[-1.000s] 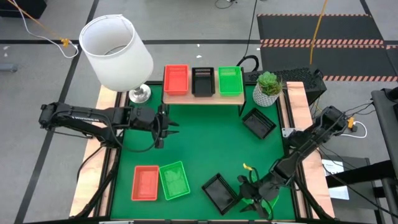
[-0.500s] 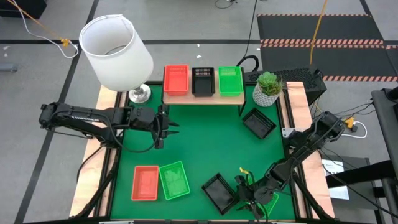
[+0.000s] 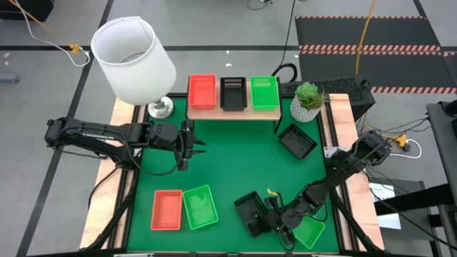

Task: Stack baskets on shelf by color
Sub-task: Stack the bottom black basket into the black basket on the shelf

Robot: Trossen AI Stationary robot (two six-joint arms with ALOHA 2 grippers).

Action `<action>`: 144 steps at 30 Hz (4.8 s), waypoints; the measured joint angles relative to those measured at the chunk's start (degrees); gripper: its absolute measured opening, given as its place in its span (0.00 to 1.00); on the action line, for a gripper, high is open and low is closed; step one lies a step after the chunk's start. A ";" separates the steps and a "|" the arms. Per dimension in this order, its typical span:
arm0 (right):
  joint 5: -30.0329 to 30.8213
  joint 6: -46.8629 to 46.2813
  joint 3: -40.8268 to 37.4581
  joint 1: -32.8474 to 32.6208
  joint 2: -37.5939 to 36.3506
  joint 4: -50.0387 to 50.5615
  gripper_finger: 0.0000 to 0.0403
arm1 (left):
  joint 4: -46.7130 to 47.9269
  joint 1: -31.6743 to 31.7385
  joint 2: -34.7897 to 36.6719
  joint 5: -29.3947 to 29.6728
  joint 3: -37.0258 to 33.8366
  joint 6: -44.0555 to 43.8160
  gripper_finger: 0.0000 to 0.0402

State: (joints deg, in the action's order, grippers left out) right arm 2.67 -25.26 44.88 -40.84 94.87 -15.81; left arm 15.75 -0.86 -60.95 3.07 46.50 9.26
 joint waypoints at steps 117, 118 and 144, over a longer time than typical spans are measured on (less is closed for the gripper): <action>-5.99 63.18 29.52 65.98 -9.90 32.70 0.02 | 0.05 0.03 -0.22 0.04 0.04 0.57 0.31; -6.00 63.19 29.51 65.97 -9.90 32.70 0.02 | 0.04 0.02 -0.22 0.04 0.04 0.57 0.31; -10.12 60.21 29.46 65.94 -6.97 30.81 0.11 | -0.02 0.03 -0.22 0.02 0.00 0.55 0.31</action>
State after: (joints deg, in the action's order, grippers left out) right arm -7.44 34.96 74.35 25.10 87.90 14.99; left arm 15.73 -0.83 -61.17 3.09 46.50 9.80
